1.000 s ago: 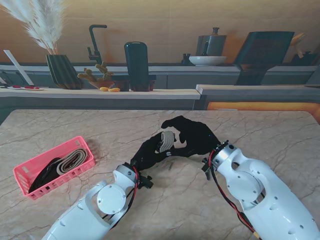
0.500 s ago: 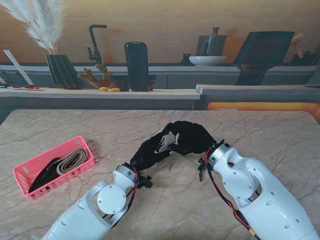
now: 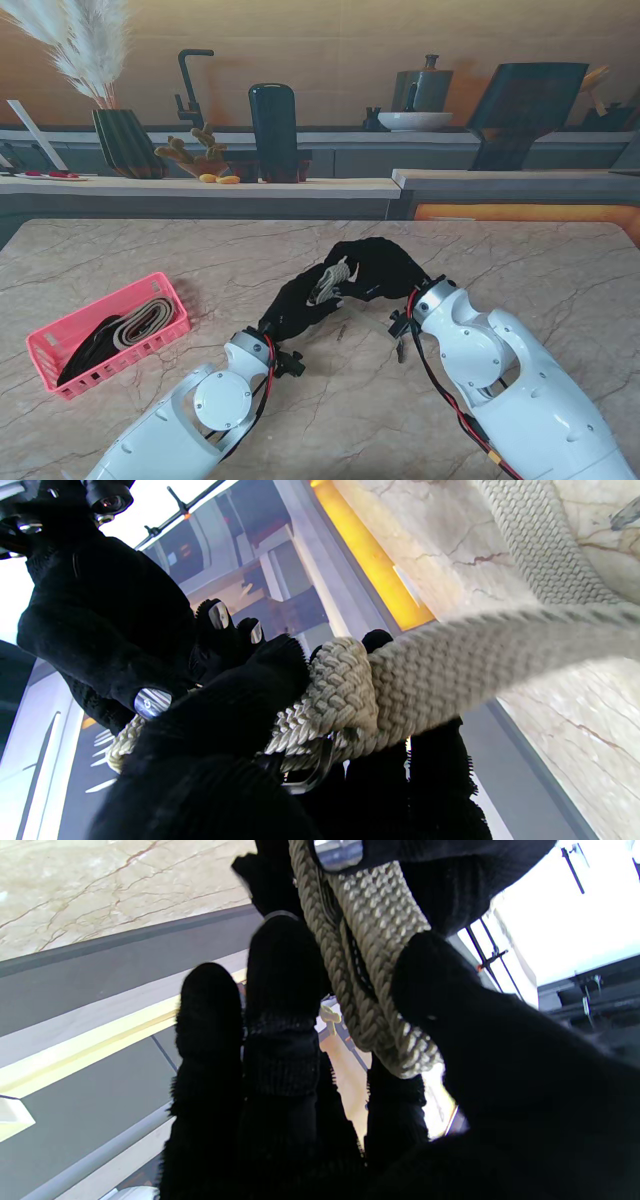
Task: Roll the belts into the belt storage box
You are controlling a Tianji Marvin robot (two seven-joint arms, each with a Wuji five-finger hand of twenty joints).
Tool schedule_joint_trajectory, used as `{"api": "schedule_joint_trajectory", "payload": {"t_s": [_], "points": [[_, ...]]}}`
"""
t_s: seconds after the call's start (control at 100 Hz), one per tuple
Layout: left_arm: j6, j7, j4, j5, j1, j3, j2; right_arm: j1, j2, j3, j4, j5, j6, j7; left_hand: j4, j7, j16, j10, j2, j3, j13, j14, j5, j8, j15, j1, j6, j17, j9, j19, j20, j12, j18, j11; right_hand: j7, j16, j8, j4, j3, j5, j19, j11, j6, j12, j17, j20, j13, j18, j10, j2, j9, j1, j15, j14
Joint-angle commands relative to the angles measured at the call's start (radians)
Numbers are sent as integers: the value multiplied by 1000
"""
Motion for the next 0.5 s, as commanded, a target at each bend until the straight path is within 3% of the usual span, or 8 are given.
{"api": "schedule_joint_trajectory", "payload": {"t_s": [0.0,0.03,0.09,0.19,0.35,0.49], "points": [[-15,19,-17,0,2,-7,-11,-19,-7,5,-7,-9,4,-15,63,-60,-146,-9,37,106,-52,-71,-44,-42,-33,-165,-17,-30,-110,-53,-76,-176,-51,88,212,10,31,11,123,155,38,43,16,16,14,8,38,17,-28,42,73,117,41,8],[-18,20,-16,1,2,-8,-11,-23,-8,9,-9,-11,-1,-21,67,-100,-213,-2,13,111,-79,-72,-55,-66,-60,-239,-4,-48,-148,-75,-100,-248,-51,93,214,9,33,11,125,156,38,45,17,17,14,8,39,17,-28,43,72,118,44,7],[-28,11,-14,-4,1,-11,-9,-28,-9,17,-14,-25,-18,-37,49,-172,-286,7,-53,114,-134,-61,-69,-112,-132,-371,13,-94,-201,-125,-139,-288,-44,53,217,6,37,11,126,155,36,49,15,21,11,8,38,16,-30,45,68,118,47,4],[-39,-22,-15,-36,2,-17,-3,-35,-9,34,-31,-65,-55,-64,30,-240,-354,14,-81,111,-188,-47,-79,-149,-204,-470,13,-144,-236,-164,-160,-315,-27,11,223,0,51,10,123,148,33,57,-3,27,2,10,36,12,-40,53,58,118,48,-1],[-27,-93,-33,-103,6,-32,10,-48,-7,68,-83,-112,-101,-84,32,-307,-435,9,-71,82,-209,-43,-66,-181,-272,-472,-1,-171,-222,-194,-156,-350,-4,-38,222,-3,56,11,119,143,31,61,-7,28,-2,12,35,6,-44,59,54,117,48,-5],[-14,-93,-20,-74,-7,-29,13,-61,-4,93,-132,-127,-133,-81,37,-338,-459,-7,-65,66,-247,-39,-50,-193,-288,-463,-26,-184,-212,-215,-136,-368,14,-65,224,-6,61,12,113,139,30,63,-15,28,-3,15,35,2,-48,63,50,117,47,-8]]}}
